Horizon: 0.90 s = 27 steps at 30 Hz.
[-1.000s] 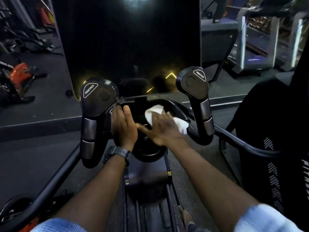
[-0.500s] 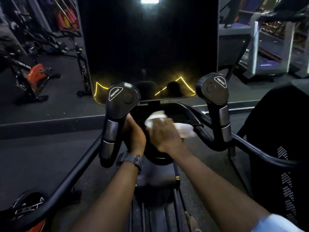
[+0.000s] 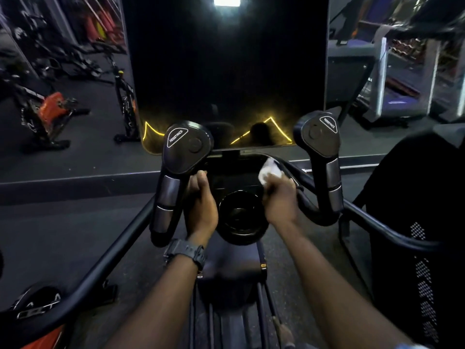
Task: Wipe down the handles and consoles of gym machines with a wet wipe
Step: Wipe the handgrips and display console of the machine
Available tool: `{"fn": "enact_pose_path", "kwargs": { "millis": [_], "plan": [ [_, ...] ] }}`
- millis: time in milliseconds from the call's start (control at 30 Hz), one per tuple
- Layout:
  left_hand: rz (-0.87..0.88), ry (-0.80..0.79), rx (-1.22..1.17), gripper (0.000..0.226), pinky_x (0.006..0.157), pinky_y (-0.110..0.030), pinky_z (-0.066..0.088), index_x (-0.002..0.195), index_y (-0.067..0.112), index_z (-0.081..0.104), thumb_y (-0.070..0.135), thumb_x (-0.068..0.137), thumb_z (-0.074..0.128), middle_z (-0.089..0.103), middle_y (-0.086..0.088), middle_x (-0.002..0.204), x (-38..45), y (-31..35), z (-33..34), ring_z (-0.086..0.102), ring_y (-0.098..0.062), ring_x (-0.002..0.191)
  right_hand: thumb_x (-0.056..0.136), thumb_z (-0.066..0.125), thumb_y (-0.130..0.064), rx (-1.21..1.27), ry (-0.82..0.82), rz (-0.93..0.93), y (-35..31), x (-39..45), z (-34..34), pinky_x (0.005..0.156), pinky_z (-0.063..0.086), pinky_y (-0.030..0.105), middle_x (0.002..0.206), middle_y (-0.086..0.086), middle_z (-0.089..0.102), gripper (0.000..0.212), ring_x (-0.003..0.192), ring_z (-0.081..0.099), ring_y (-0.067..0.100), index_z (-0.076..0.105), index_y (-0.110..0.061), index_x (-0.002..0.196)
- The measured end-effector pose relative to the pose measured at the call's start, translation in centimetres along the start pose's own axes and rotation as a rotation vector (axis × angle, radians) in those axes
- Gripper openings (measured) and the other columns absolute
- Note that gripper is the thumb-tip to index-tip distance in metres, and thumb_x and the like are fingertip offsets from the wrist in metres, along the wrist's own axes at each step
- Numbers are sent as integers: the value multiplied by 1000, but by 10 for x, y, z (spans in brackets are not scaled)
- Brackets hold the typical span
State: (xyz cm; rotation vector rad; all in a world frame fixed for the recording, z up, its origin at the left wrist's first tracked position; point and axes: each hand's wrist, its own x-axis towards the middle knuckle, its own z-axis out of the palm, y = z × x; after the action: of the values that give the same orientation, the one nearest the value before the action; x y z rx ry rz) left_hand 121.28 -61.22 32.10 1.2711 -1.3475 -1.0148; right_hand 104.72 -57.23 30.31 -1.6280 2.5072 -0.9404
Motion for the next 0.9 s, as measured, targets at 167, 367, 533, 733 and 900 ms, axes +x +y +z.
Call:
{"fn": "enact_pose_path", "kwargs": {
  "millis": [167,367,533,733,900],
  "plan": [
    [90,-57,152,73,102,-20,23,129,15,59,58,94,12,46,13,119,-4,-7,0,36,-1,116,94,27,-49,-152,-316,-365,-16,-38,0,120,12,39,152,4,44,63,145,32,26,54,-13,139],
    [67,-162,170,73,110,-25,25,137,18,55,58,93,12,49,9,131,-17,-10,-7,41,-11,131,95,15,-65,72,-282,-153,9,-28,-2,123,-6,43,164,-10,0,72,150,-15,16,29,-24,152],
    [51,-236,186,75,110,-24,24,142,23,51,64,93,13,48,8,142,-23,-13,-13,39,-12,137,91,10,-73,116,-232,-136,6,-38,5,124,-5,41,165,0,4,87,150,-14,15,27,-16,154],
    [25,-276,170,74,121,-38,25,143,23,51,67,97,15,47,7,147,-29,-9,-17,37,-12,141,94,27,-70,10,-154,237,-2,-6,8,119,-14,41,163,20,4,93,151,-11,28,13,1,154],
    [54,-340,147,69,107,-19,26,140,24,54,58,96,14,50,17,134,-33,-1,-26,41,3,125,94,25,-66,568,-132,332,-35,-78,15,121,1,30,165,3,-7,83,150,-9,10,4,-16,157]
  ]
}}
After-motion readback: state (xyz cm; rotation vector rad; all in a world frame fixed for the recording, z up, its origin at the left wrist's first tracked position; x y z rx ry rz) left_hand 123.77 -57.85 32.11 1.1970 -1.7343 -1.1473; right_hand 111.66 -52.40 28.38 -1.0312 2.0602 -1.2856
